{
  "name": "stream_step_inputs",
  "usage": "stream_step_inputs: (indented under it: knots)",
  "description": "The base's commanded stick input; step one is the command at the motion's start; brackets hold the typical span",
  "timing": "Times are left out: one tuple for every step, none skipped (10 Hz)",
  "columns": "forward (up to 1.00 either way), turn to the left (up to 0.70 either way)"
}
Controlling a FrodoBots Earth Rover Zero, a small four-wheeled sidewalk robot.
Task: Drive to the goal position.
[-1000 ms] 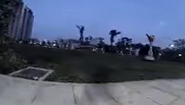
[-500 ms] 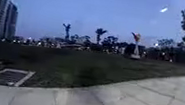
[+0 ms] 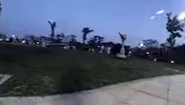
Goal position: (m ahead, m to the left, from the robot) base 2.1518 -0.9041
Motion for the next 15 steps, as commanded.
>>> stream_step_inputs:
  knots:
    - [0.7,-0.35]
    - [0.7,-0.35]
    - [0.7,-0.35]
    - [0.7,-0.35]
    - [0.7,-0.35]
    - [0.7,-0.35]
    - [0.7,-0.35]
    - [0.7,-0.35]
    - [0.7,-0.35]
    - [0.7,-0.35]
    - [0.7,-0.35]
    - [0.7,-0.35]
    - [0.7,-0.35]
    - [0.7,-0.35]
    - [0.7,-0.35]
